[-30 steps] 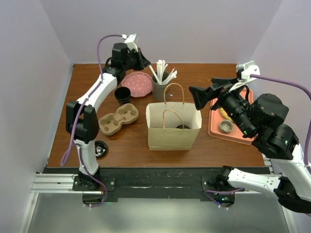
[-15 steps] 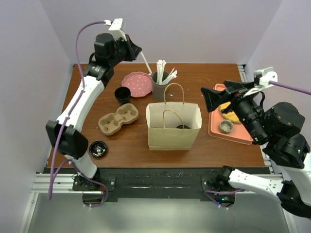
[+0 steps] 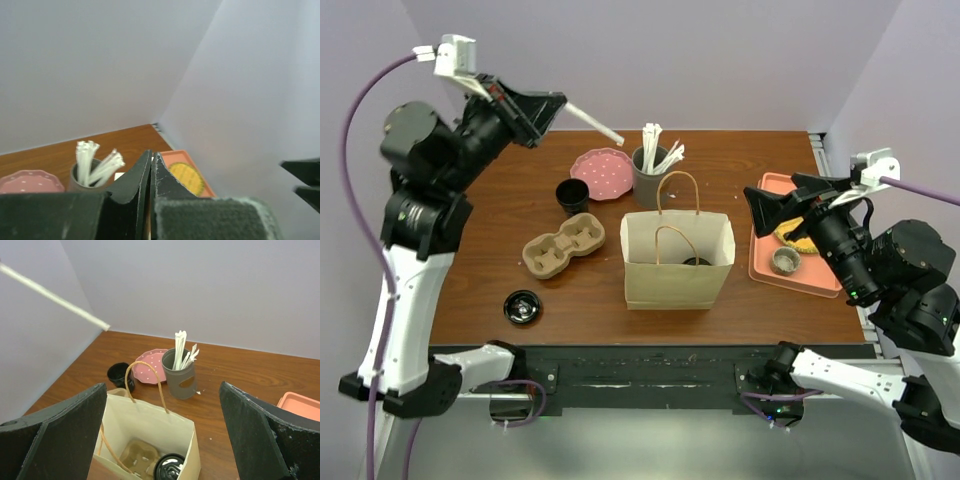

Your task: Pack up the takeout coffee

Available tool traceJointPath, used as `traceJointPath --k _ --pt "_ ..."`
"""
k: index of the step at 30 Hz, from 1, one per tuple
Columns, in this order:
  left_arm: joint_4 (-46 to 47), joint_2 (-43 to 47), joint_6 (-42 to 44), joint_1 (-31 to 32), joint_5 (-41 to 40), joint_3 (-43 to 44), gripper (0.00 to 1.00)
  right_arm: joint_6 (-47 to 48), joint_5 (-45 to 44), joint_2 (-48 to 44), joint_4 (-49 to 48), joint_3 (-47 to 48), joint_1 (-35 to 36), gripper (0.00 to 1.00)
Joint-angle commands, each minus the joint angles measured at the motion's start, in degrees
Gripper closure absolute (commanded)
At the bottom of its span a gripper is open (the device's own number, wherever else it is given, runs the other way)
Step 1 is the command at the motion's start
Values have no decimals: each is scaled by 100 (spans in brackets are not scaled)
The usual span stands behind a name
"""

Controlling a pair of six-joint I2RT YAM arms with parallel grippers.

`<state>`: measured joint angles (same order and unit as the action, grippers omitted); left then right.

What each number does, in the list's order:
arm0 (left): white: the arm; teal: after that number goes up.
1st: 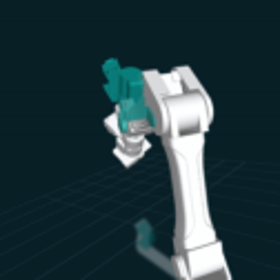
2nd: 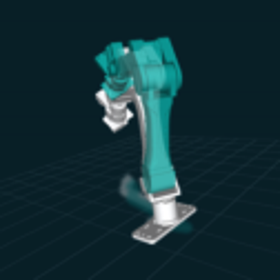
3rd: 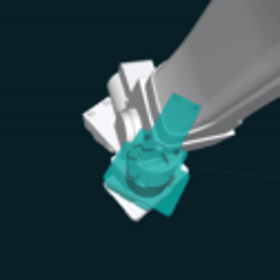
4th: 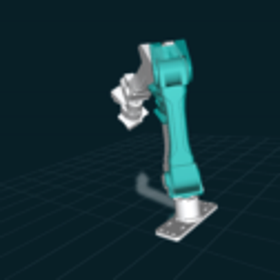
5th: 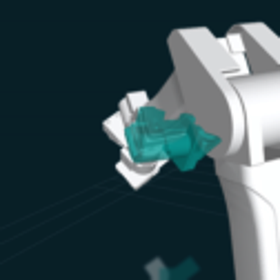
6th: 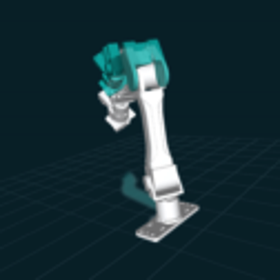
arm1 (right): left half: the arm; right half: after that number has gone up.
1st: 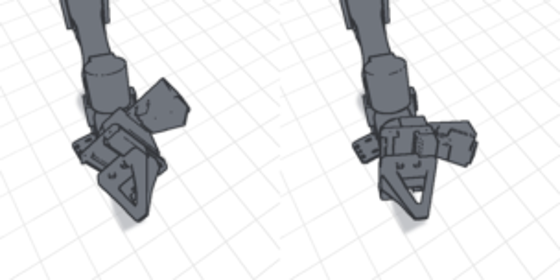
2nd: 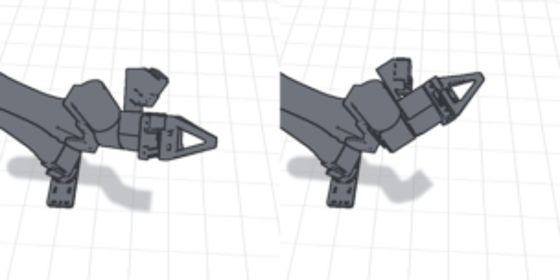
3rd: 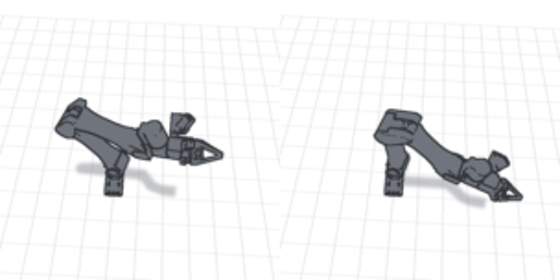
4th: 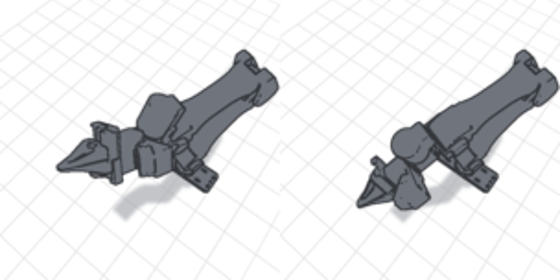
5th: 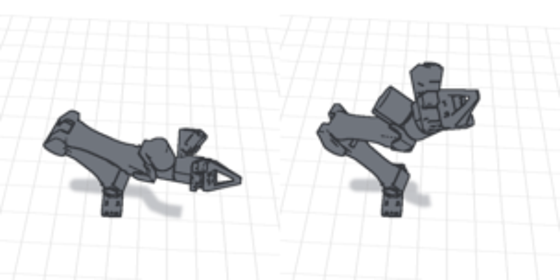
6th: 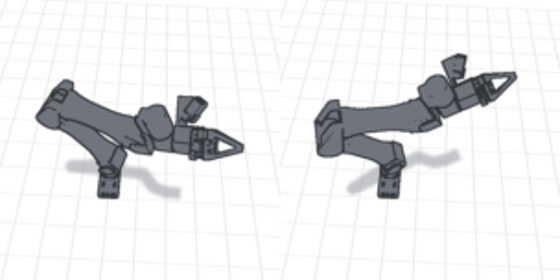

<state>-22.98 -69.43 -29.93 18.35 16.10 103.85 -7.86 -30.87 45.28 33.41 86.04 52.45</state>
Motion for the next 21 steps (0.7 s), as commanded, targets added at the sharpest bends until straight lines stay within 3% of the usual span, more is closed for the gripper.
traceJointPath --k 1,3,7,13,18,21 --pt "-488 385 -846 28 1033 -171 96 92 160 -89 33 184 -15 1" --pt "-532 526 -1093 28 1518 -417 97 214 300 -124 166 343 -15 1" --pt "-480 1105 -1242 28 1572 -1365 98 452 345 -221 271 457 -15 1" --pt "373 1248 -1858 28 2265 -2280 97 320 477 -317 526 563 -15 1" --pt "-153 1239 -1314 37 1802 -2343 97 171 451 -432 518 458 -15 1" --pt "3 1134 -1278 46 1896 -2475 96 170 433 -423 561 466 -15 1"
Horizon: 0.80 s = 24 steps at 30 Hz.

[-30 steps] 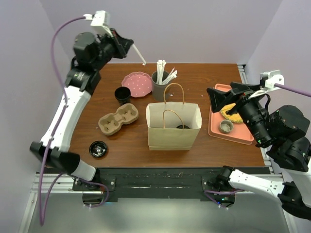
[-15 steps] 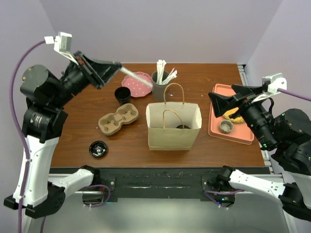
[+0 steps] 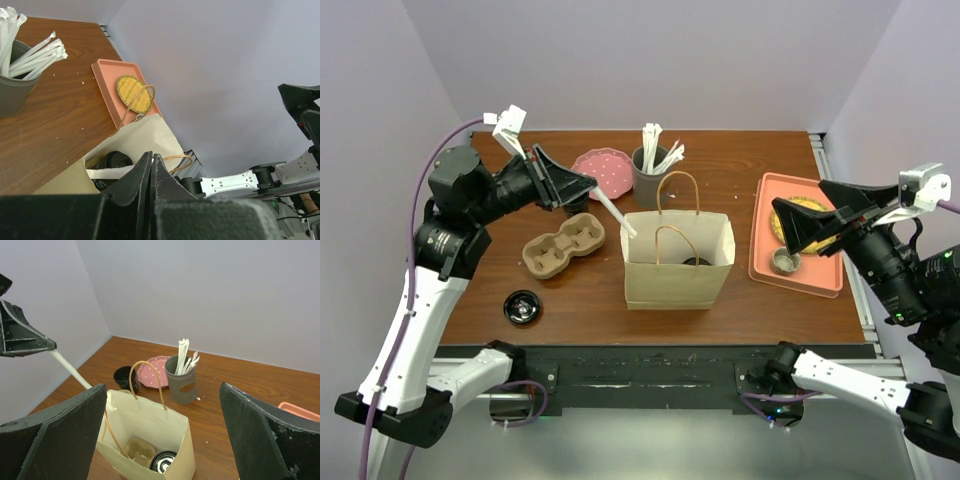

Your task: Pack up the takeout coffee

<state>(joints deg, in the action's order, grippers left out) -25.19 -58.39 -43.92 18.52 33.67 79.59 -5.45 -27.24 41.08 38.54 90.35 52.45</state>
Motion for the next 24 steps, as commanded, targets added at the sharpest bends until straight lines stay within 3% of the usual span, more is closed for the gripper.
traceJointPath --k 1,6,9,10,18,21,23,24 --pt "321 -40 86 46 192 -162 94 -70 70 5 65 53 -15 1" --pt "506 -138 59 143 298 -347 82 -105 44 84 206 141 -15 1" --pt "498 -146 68 143 342 -462 71 -377 70 181 530 238 -15 1" --pt "463 -155 85 143 342 -436 64 -473 140 277 644 264 -15 1" --pt "-485 -488 639 152 158 389 41 -1230 193 453 1067 334 -15 1" --pt "-671 -524 771 143 26 592 22 -1388 44 567 1067 545 -15 1" --pt "-733 -498 850 143 -88 671 2 -1502 0 646 1076 694 -15 1" --pt "-785 -489 876 143 -124 733 0 -1572 -26 682 1102 730 -15 1"
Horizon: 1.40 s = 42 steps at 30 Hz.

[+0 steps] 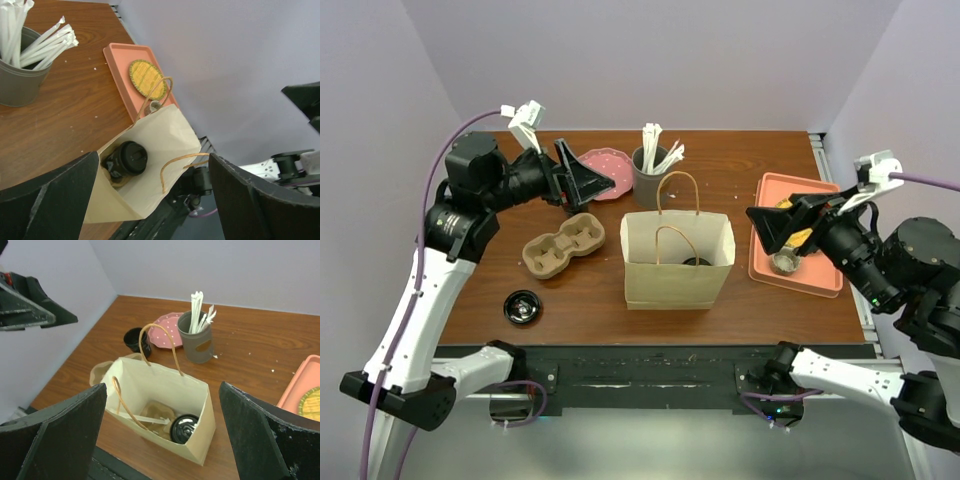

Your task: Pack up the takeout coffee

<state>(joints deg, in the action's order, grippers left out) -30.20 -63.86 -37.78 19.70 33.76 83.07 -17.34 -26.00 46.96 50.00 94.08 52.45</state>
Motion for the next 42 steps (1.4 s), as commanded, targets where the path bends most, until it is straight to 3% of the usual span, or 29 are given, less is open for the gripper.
traceJointPath --k 1,11,21,42 --pt "-311 101 280 25 -176 420 0 -462 -212 111 -17 382 -15 1" --pt "-30 918 254 25 -739 43 0 -1446 -573 322 282 479 -15 1" --pt "277 1736 95 25 -730 -739 0 -2097 -143 349 362 392 -24 1" --pt "128 1692 192 25 -475 -432 0 -2520 -169 164 406 137 -15 1"
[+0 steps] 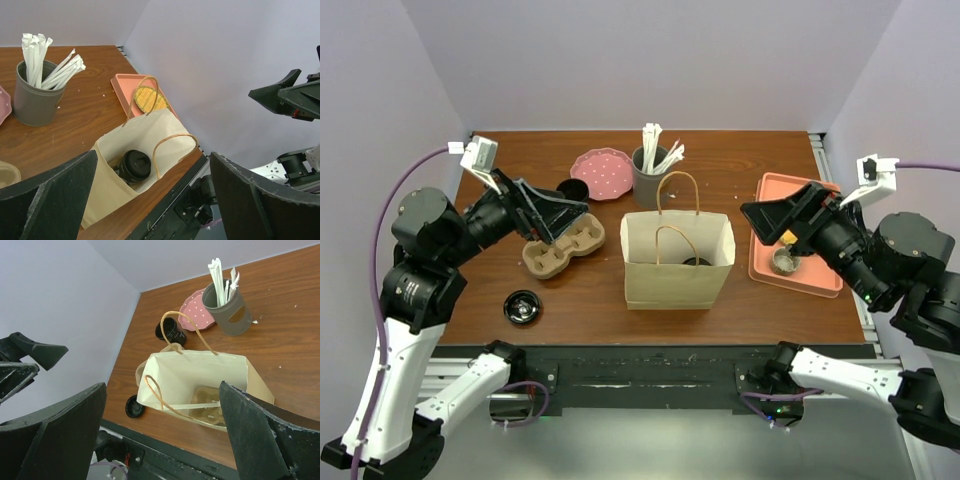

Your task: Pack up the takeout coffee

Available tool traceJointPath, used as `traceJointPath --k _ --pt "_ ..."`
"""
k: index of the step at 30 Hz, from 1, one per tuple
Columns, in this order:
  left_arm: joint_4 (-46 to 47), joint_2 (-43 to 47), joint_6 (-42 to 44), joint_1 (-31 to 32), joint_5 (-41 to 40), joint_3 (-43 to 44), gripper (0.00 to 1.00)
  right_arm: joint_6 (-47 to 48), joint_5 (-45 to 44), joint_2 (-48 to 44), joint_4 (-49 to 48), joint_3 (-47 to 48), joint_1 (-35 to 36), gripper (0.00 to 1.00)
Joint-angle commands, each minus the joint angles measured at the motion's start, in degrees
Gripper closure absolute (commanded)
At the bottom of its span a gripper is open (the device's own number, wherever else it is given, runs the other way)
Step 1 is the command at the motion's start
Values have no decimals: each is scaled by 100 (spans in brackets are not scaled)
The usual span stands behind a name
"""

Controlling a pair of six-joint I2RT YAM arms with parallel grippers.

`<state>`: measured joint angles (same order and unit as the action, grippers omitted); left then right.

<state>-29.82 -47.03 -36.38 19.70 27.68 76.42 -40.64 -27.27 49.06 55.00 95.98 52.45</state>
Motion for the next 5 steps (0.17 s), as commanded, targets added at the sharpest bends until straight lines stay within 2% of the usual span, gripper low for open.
traceJointPath --k 1,5 --pt "91 27 61 25 132 241 0 -181 -33 -54 -104 -80 -15 1" --pt "100 18 61 25 167 276 0 -216 -33 -63 -130 -97 -15 1"
